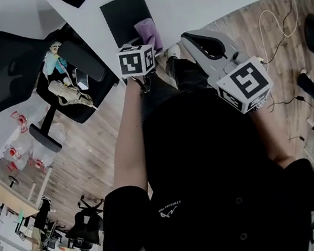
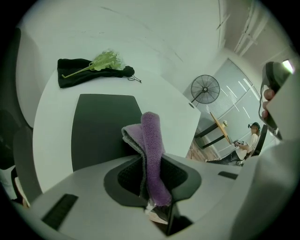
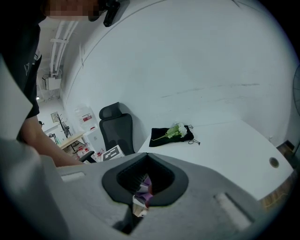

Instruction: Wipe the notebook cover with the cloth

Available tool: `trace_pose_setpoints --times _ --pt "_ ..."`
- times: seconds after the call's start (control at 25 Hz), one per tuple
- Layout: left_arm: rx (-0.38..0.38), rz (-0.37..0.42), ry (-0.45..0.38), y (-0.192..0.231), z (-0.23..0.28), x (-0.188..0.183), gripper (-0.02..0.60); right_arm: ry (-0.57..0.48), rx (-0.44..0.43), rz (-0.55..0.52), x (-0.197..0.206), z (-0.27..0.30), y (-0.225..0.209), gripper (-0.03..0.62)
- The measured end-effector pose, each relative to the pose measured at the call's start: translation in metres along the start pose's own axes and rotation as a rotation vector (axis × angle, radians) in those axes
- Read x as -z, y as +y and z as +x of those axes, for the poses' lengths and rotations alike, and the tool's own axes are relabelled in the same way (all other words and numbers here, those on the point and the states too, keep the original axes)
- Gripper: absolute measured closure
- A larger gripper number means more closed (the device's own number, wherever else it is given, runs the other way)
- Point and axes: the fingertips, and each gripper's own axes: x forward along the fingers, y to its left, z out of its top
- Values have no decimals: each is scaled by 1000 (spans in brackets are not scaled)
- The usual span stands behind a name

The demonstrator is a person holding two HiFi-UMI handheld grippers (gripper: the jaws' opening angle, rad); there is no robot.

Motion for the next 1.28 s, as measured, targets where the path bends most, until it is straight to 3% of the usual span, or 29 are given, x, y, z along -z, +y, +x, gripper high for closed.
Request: trace_pose_setpoints --times 0.2,0.64,1.28 --pt "30 39 -2 0 -3 -5 497 -2 52 23 -1 9 12 589" --pt "58 48 -3 11 -9 3 495 6 115 62 4 22 36 589" --pt "61 56 -3 28 -23 6 495 16 126 83 8 38 62 589"
